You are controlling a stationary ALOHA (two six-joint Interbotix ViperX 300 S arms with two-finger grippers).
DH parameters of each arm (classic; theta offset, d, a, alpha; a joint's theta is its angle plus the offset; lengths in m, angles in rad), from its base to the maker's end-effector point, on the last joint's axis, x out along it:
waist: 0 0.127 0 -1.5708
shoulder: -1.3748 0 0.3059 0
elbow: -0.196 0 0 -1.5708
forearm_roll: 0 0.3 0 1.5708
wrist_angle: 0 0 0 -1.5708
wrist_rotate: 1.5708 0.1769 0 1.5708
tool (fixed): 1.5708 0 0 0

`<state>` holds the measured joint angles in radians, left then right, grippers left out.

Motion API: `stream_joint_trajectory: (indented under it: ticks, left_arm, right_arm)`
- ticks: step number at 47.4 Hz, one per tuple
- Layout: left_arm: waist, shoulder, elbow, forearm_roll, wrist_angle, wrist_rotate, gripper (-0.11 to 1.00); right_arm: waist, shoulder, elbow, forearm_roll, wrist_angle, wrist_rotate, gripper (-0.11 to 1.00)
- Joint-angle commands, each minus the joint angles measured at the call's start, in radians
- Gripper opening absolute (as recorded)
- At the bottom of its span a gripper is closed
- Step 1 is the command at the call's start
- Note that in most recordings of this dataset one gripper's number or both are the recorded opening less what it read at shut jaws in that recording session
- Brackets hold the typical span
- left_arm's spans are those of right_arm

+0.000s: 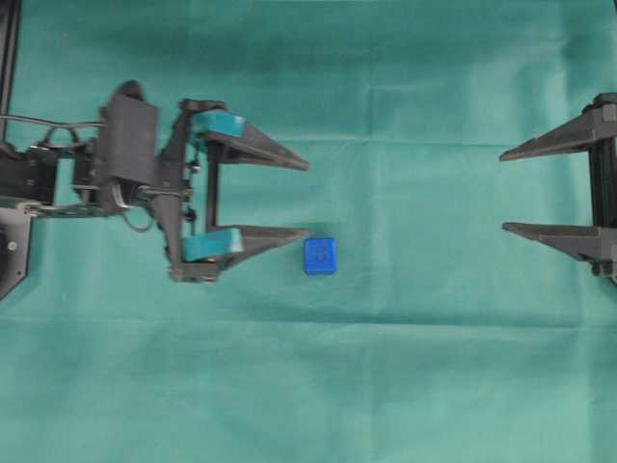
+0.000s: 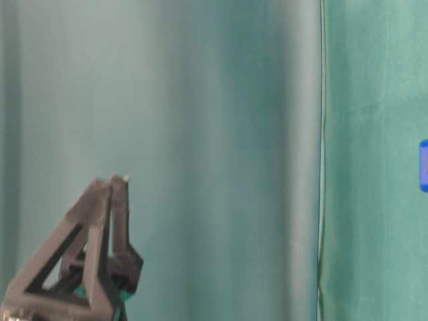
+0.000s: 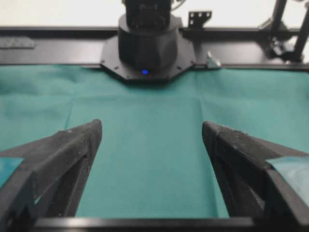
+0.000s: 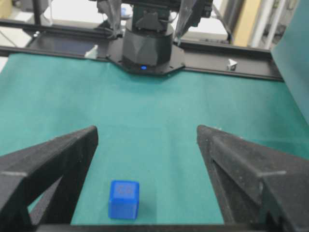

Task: Handover the blue block to the right arm after grasping it with the left arm, then place it in the designated position.
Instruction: 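Move the left gripper over the blue cube and lower around it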

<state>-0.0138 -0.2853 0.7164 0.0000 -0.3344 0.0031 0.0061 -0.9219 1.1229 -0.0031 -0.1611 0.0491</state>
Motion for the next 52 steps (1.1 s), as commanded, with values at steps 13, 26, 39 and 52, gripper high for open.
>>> stream_joint_trajectory:
  ticks: [13, 26, 39, 52]
  left_arm:
    - [-0.005, 0.026, -0.081, -0.003, 0.123, -0.023, 1.00]
    - [-0.005, 0.069, -0.206, -0.003, 0.431, -0.046, 1.00]
    - [-0.005, 0.181, -0.390, -0.003, 0.796, -0.052, 1.00]
    - [-0.005, 0.276, -0.551, -0.003, 1.063, -0.060, 1.00]
  right_arm:
    - [0.002, 0.006, -0.025, -0.003, -0.011, 0.000, 0.99]
    - [0.002, 0.006, -0.026, -0.002, -0.009, 0.000, 0.99]
    - [0.002, 0.008, -0.026, -0.002, -0.006, 0.000, 0.99]
    - [0.002, 0.015, -0.025, -0.002, -0.006, 0.000, 0.99]
